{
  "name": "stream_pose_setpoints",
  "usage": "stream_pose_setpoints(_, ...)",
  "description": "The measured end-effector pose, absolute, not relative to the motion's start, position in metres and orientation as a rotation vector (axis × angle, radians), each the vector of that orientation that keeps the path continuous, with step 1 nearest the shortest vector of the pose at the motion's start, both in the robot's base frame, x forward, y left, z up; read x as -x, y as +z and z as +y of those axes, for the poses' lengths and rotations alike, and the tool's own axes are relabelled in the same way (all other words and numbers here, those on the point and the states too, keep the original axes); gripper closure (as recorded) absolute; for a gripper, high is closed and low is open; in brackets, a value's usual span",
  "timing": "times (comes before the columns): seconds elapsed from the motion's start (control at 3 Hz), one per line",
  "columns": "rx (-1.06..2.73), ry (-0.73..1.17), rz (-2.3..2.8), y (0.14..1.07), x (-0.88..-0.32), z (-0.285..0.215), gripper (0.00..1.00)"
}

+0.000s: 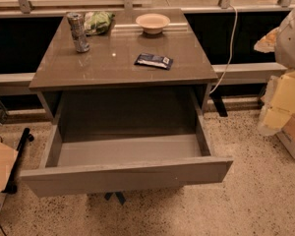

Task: Place rxbar blueberry into top drawer

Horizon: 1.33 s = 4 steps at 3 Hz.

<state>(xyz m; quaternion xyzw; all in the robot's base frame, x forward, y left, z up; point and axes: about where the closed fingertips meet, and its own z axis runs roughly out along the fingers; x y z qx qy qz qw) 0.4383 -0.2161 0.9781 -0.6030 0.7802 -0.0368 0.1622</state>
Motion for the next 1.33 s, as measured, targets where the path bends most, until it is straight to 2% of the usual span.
stream_pose_setpoints(0.67, 1.689, -0.072, 2.184, 0.978, -0.46, -0.204, 0.0)
stream_pose_setpoints(1.33, 1.584, 0.101, 2.062, 0.974, -0.538, -0.179, 0.0)
